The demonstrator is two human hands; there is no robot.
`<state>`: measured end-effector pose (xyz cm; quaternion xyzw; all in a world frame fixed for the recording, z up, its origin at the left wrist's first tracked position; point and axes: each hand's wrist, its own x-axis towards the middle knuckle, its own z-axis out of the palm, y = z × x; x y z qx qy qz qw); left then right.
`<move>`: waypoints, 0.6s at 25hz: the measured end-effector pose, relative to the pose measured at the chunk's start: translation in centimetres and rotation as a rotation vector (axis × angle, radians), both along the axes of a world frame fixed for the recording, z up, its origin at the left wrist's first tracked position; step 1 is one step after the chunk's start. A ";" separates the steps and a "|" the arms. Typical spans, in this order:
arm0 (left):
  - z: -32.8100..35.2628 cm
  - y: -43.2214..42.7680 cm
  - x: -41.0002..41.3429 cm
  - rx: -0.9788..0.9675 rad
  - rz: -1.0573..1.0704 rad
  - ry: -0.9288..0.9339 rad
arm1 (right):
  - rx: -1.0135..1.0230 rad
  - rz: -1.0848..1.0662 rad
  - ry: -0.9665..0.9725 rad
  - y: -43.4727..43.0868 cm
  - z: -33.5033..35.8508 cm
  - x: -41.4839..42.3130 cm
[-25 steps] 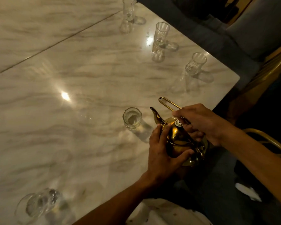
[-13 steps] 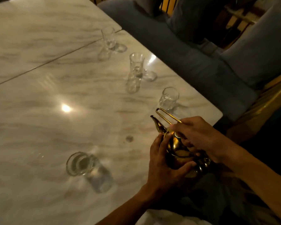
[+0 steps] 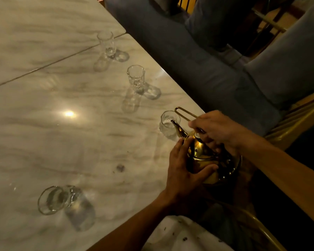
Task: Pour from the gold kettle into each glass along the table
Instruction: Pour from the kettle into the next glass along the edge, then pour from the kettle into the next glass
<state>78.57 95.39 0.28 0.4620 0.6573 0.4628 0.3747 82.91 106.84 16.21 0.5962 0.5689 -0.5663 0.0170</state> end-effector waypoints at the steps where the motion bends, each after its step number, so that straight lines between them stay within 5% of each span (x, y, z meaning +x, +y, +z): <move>1: 0.0 0.2 -0.1 0.004 0.003 -0.005 | 0.002 0.015 -0.024 0.4 0.0 -0.3; 15: 2.8 2.0 -0.7 -0.033 0.037 -0.231 | -0.032 0.152 -0.234 4.1 0.3 -4.4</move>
